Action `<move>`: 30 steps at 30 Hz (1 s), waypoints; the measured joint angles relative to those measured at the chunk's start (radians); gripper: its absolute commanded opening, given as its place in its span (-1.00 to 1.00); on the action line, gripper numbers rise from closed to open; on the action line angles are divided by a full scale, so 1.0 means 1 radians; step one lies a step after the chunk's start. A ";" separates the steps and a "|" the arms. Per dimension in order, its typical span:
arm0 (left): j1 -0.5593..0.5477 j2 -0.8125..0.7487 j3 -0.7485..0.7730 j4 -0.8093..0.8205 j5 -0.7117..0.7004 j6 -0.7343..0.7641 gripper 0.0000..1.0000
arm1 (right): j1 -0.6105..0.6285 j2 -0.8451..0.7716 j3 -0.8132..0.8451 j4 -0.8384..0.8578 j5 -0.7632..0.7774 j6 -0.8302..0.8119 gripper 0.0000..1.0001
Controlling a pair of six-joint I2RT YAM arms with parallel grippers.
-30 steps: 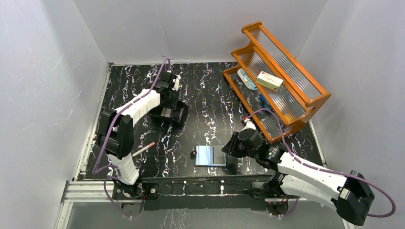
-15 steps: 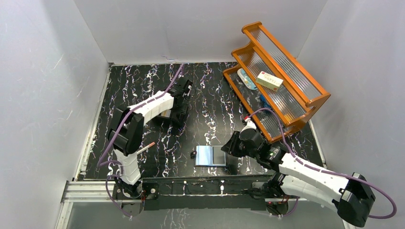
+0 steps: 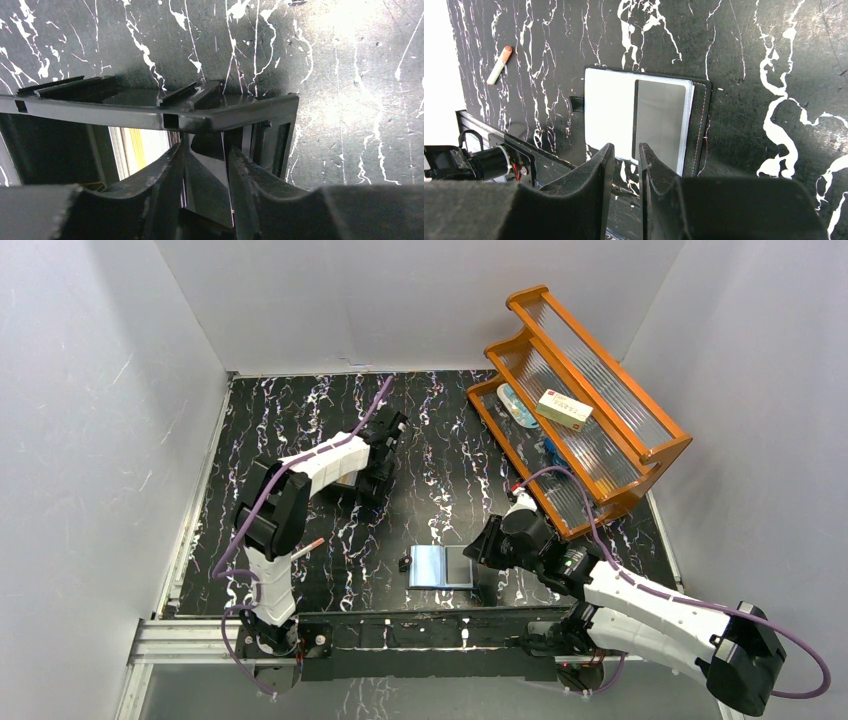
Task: Put the credit cards into the card holder
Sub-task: Pick up the credit card from the storage box.
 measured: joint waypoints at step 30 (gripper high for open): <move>-0.054 -0.126 0.085 -0.099 -0.121 0.002 -1.00 | 0.000 0.042 0.043 0.002 -0.008 -0.017 -0.35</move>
